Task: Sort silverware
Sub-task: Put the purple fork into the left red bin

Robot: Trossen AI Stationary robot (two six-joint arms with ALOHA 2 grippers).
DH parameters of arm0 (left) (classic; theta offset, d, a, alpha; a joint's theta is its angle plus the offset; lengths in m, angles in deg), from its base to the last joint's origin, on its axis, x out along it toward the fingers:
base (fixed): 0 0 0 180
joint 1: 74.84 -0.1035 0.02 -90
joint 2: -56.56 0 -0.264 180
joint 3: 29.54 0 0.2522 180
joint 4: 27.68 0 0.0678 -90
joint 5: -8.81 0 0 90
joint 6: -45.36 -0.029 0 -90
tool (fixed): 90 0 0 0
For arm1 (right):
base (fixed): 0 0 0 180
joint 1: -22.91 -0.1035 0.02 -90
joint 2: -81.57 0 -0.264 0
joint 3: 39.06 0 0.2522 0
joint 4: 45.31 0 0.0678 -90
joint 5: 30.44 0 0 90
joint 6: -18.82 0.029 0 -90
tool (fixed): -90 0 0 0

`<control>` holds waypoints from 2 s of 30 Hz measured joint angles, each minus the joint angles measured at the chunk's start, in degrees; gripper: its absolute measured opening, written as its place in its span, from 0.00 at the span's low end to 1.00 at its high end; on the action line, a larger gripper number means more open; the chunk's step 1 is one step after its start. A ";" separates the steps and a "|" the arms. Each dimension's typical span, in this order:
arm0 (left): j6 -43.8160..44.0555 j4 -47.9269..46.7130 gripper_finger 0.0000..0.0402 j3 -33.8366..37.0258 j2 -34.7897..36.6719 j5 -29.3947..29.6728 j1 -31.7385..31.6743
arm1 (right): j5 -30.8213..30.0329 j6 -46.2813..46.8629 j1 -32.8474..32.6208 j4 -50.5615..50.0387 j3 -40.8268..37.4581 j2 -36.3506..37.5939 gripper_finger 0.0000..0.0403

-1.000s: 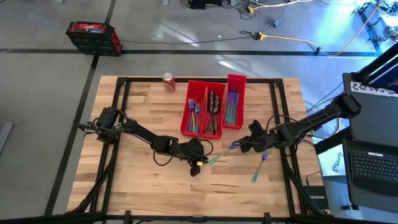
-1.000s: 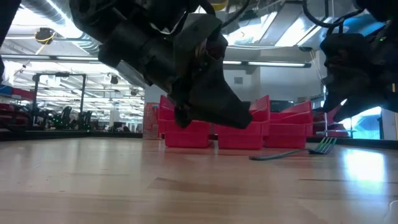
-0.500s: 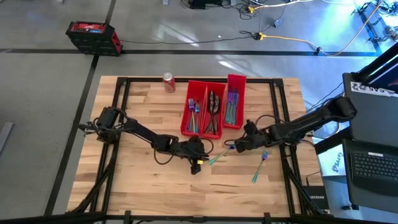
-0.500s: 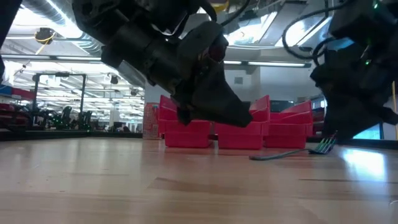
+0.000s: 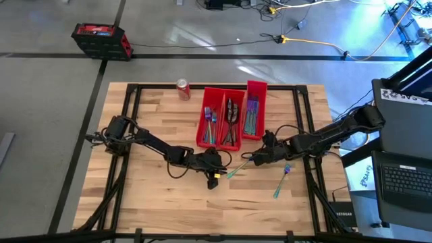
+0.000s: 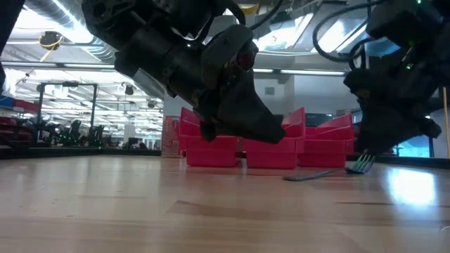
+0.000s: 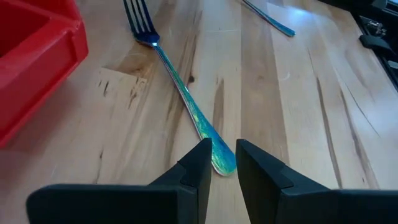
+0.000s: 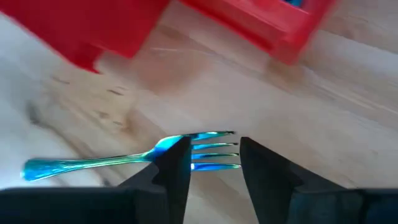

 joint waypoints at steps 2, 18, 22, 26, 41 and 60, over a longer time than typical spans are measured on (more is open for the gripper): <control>0.00 0.00 0.15 0.00 0.00 0.85 0.04 | -0.04 -1.21 -0.09 -0.16 0.95 0.00 0.27; 1.10 -0.04 0.15 0.00 0.06 1.53 0.06 | -1.45 -26.25 0.07 0.16 6.34 -0.86 0.01; 7.15 0.04 0.15 0.00 0.07 1.86 0.62 | 1.38 -29.65 0.07 -0.84 6.27 -2.98 0.00; 10.06 0.00 0.15 0.00 0.07 2.50 1.18 | 3.85 -34.29 0.07 3.18 6.27 -5.64 0.00; 13.07 0.02 0.15 0.00 0.07 3.06 1.35 | -2.26 -33.70 0.07 -1.99 6.27 -9.16 0.00; 12.93 0.00 0.15 0.00 0.07 6.01 1.22 | 1.52 -35.22 0.07 -2.91 6.17 -9.14 0.00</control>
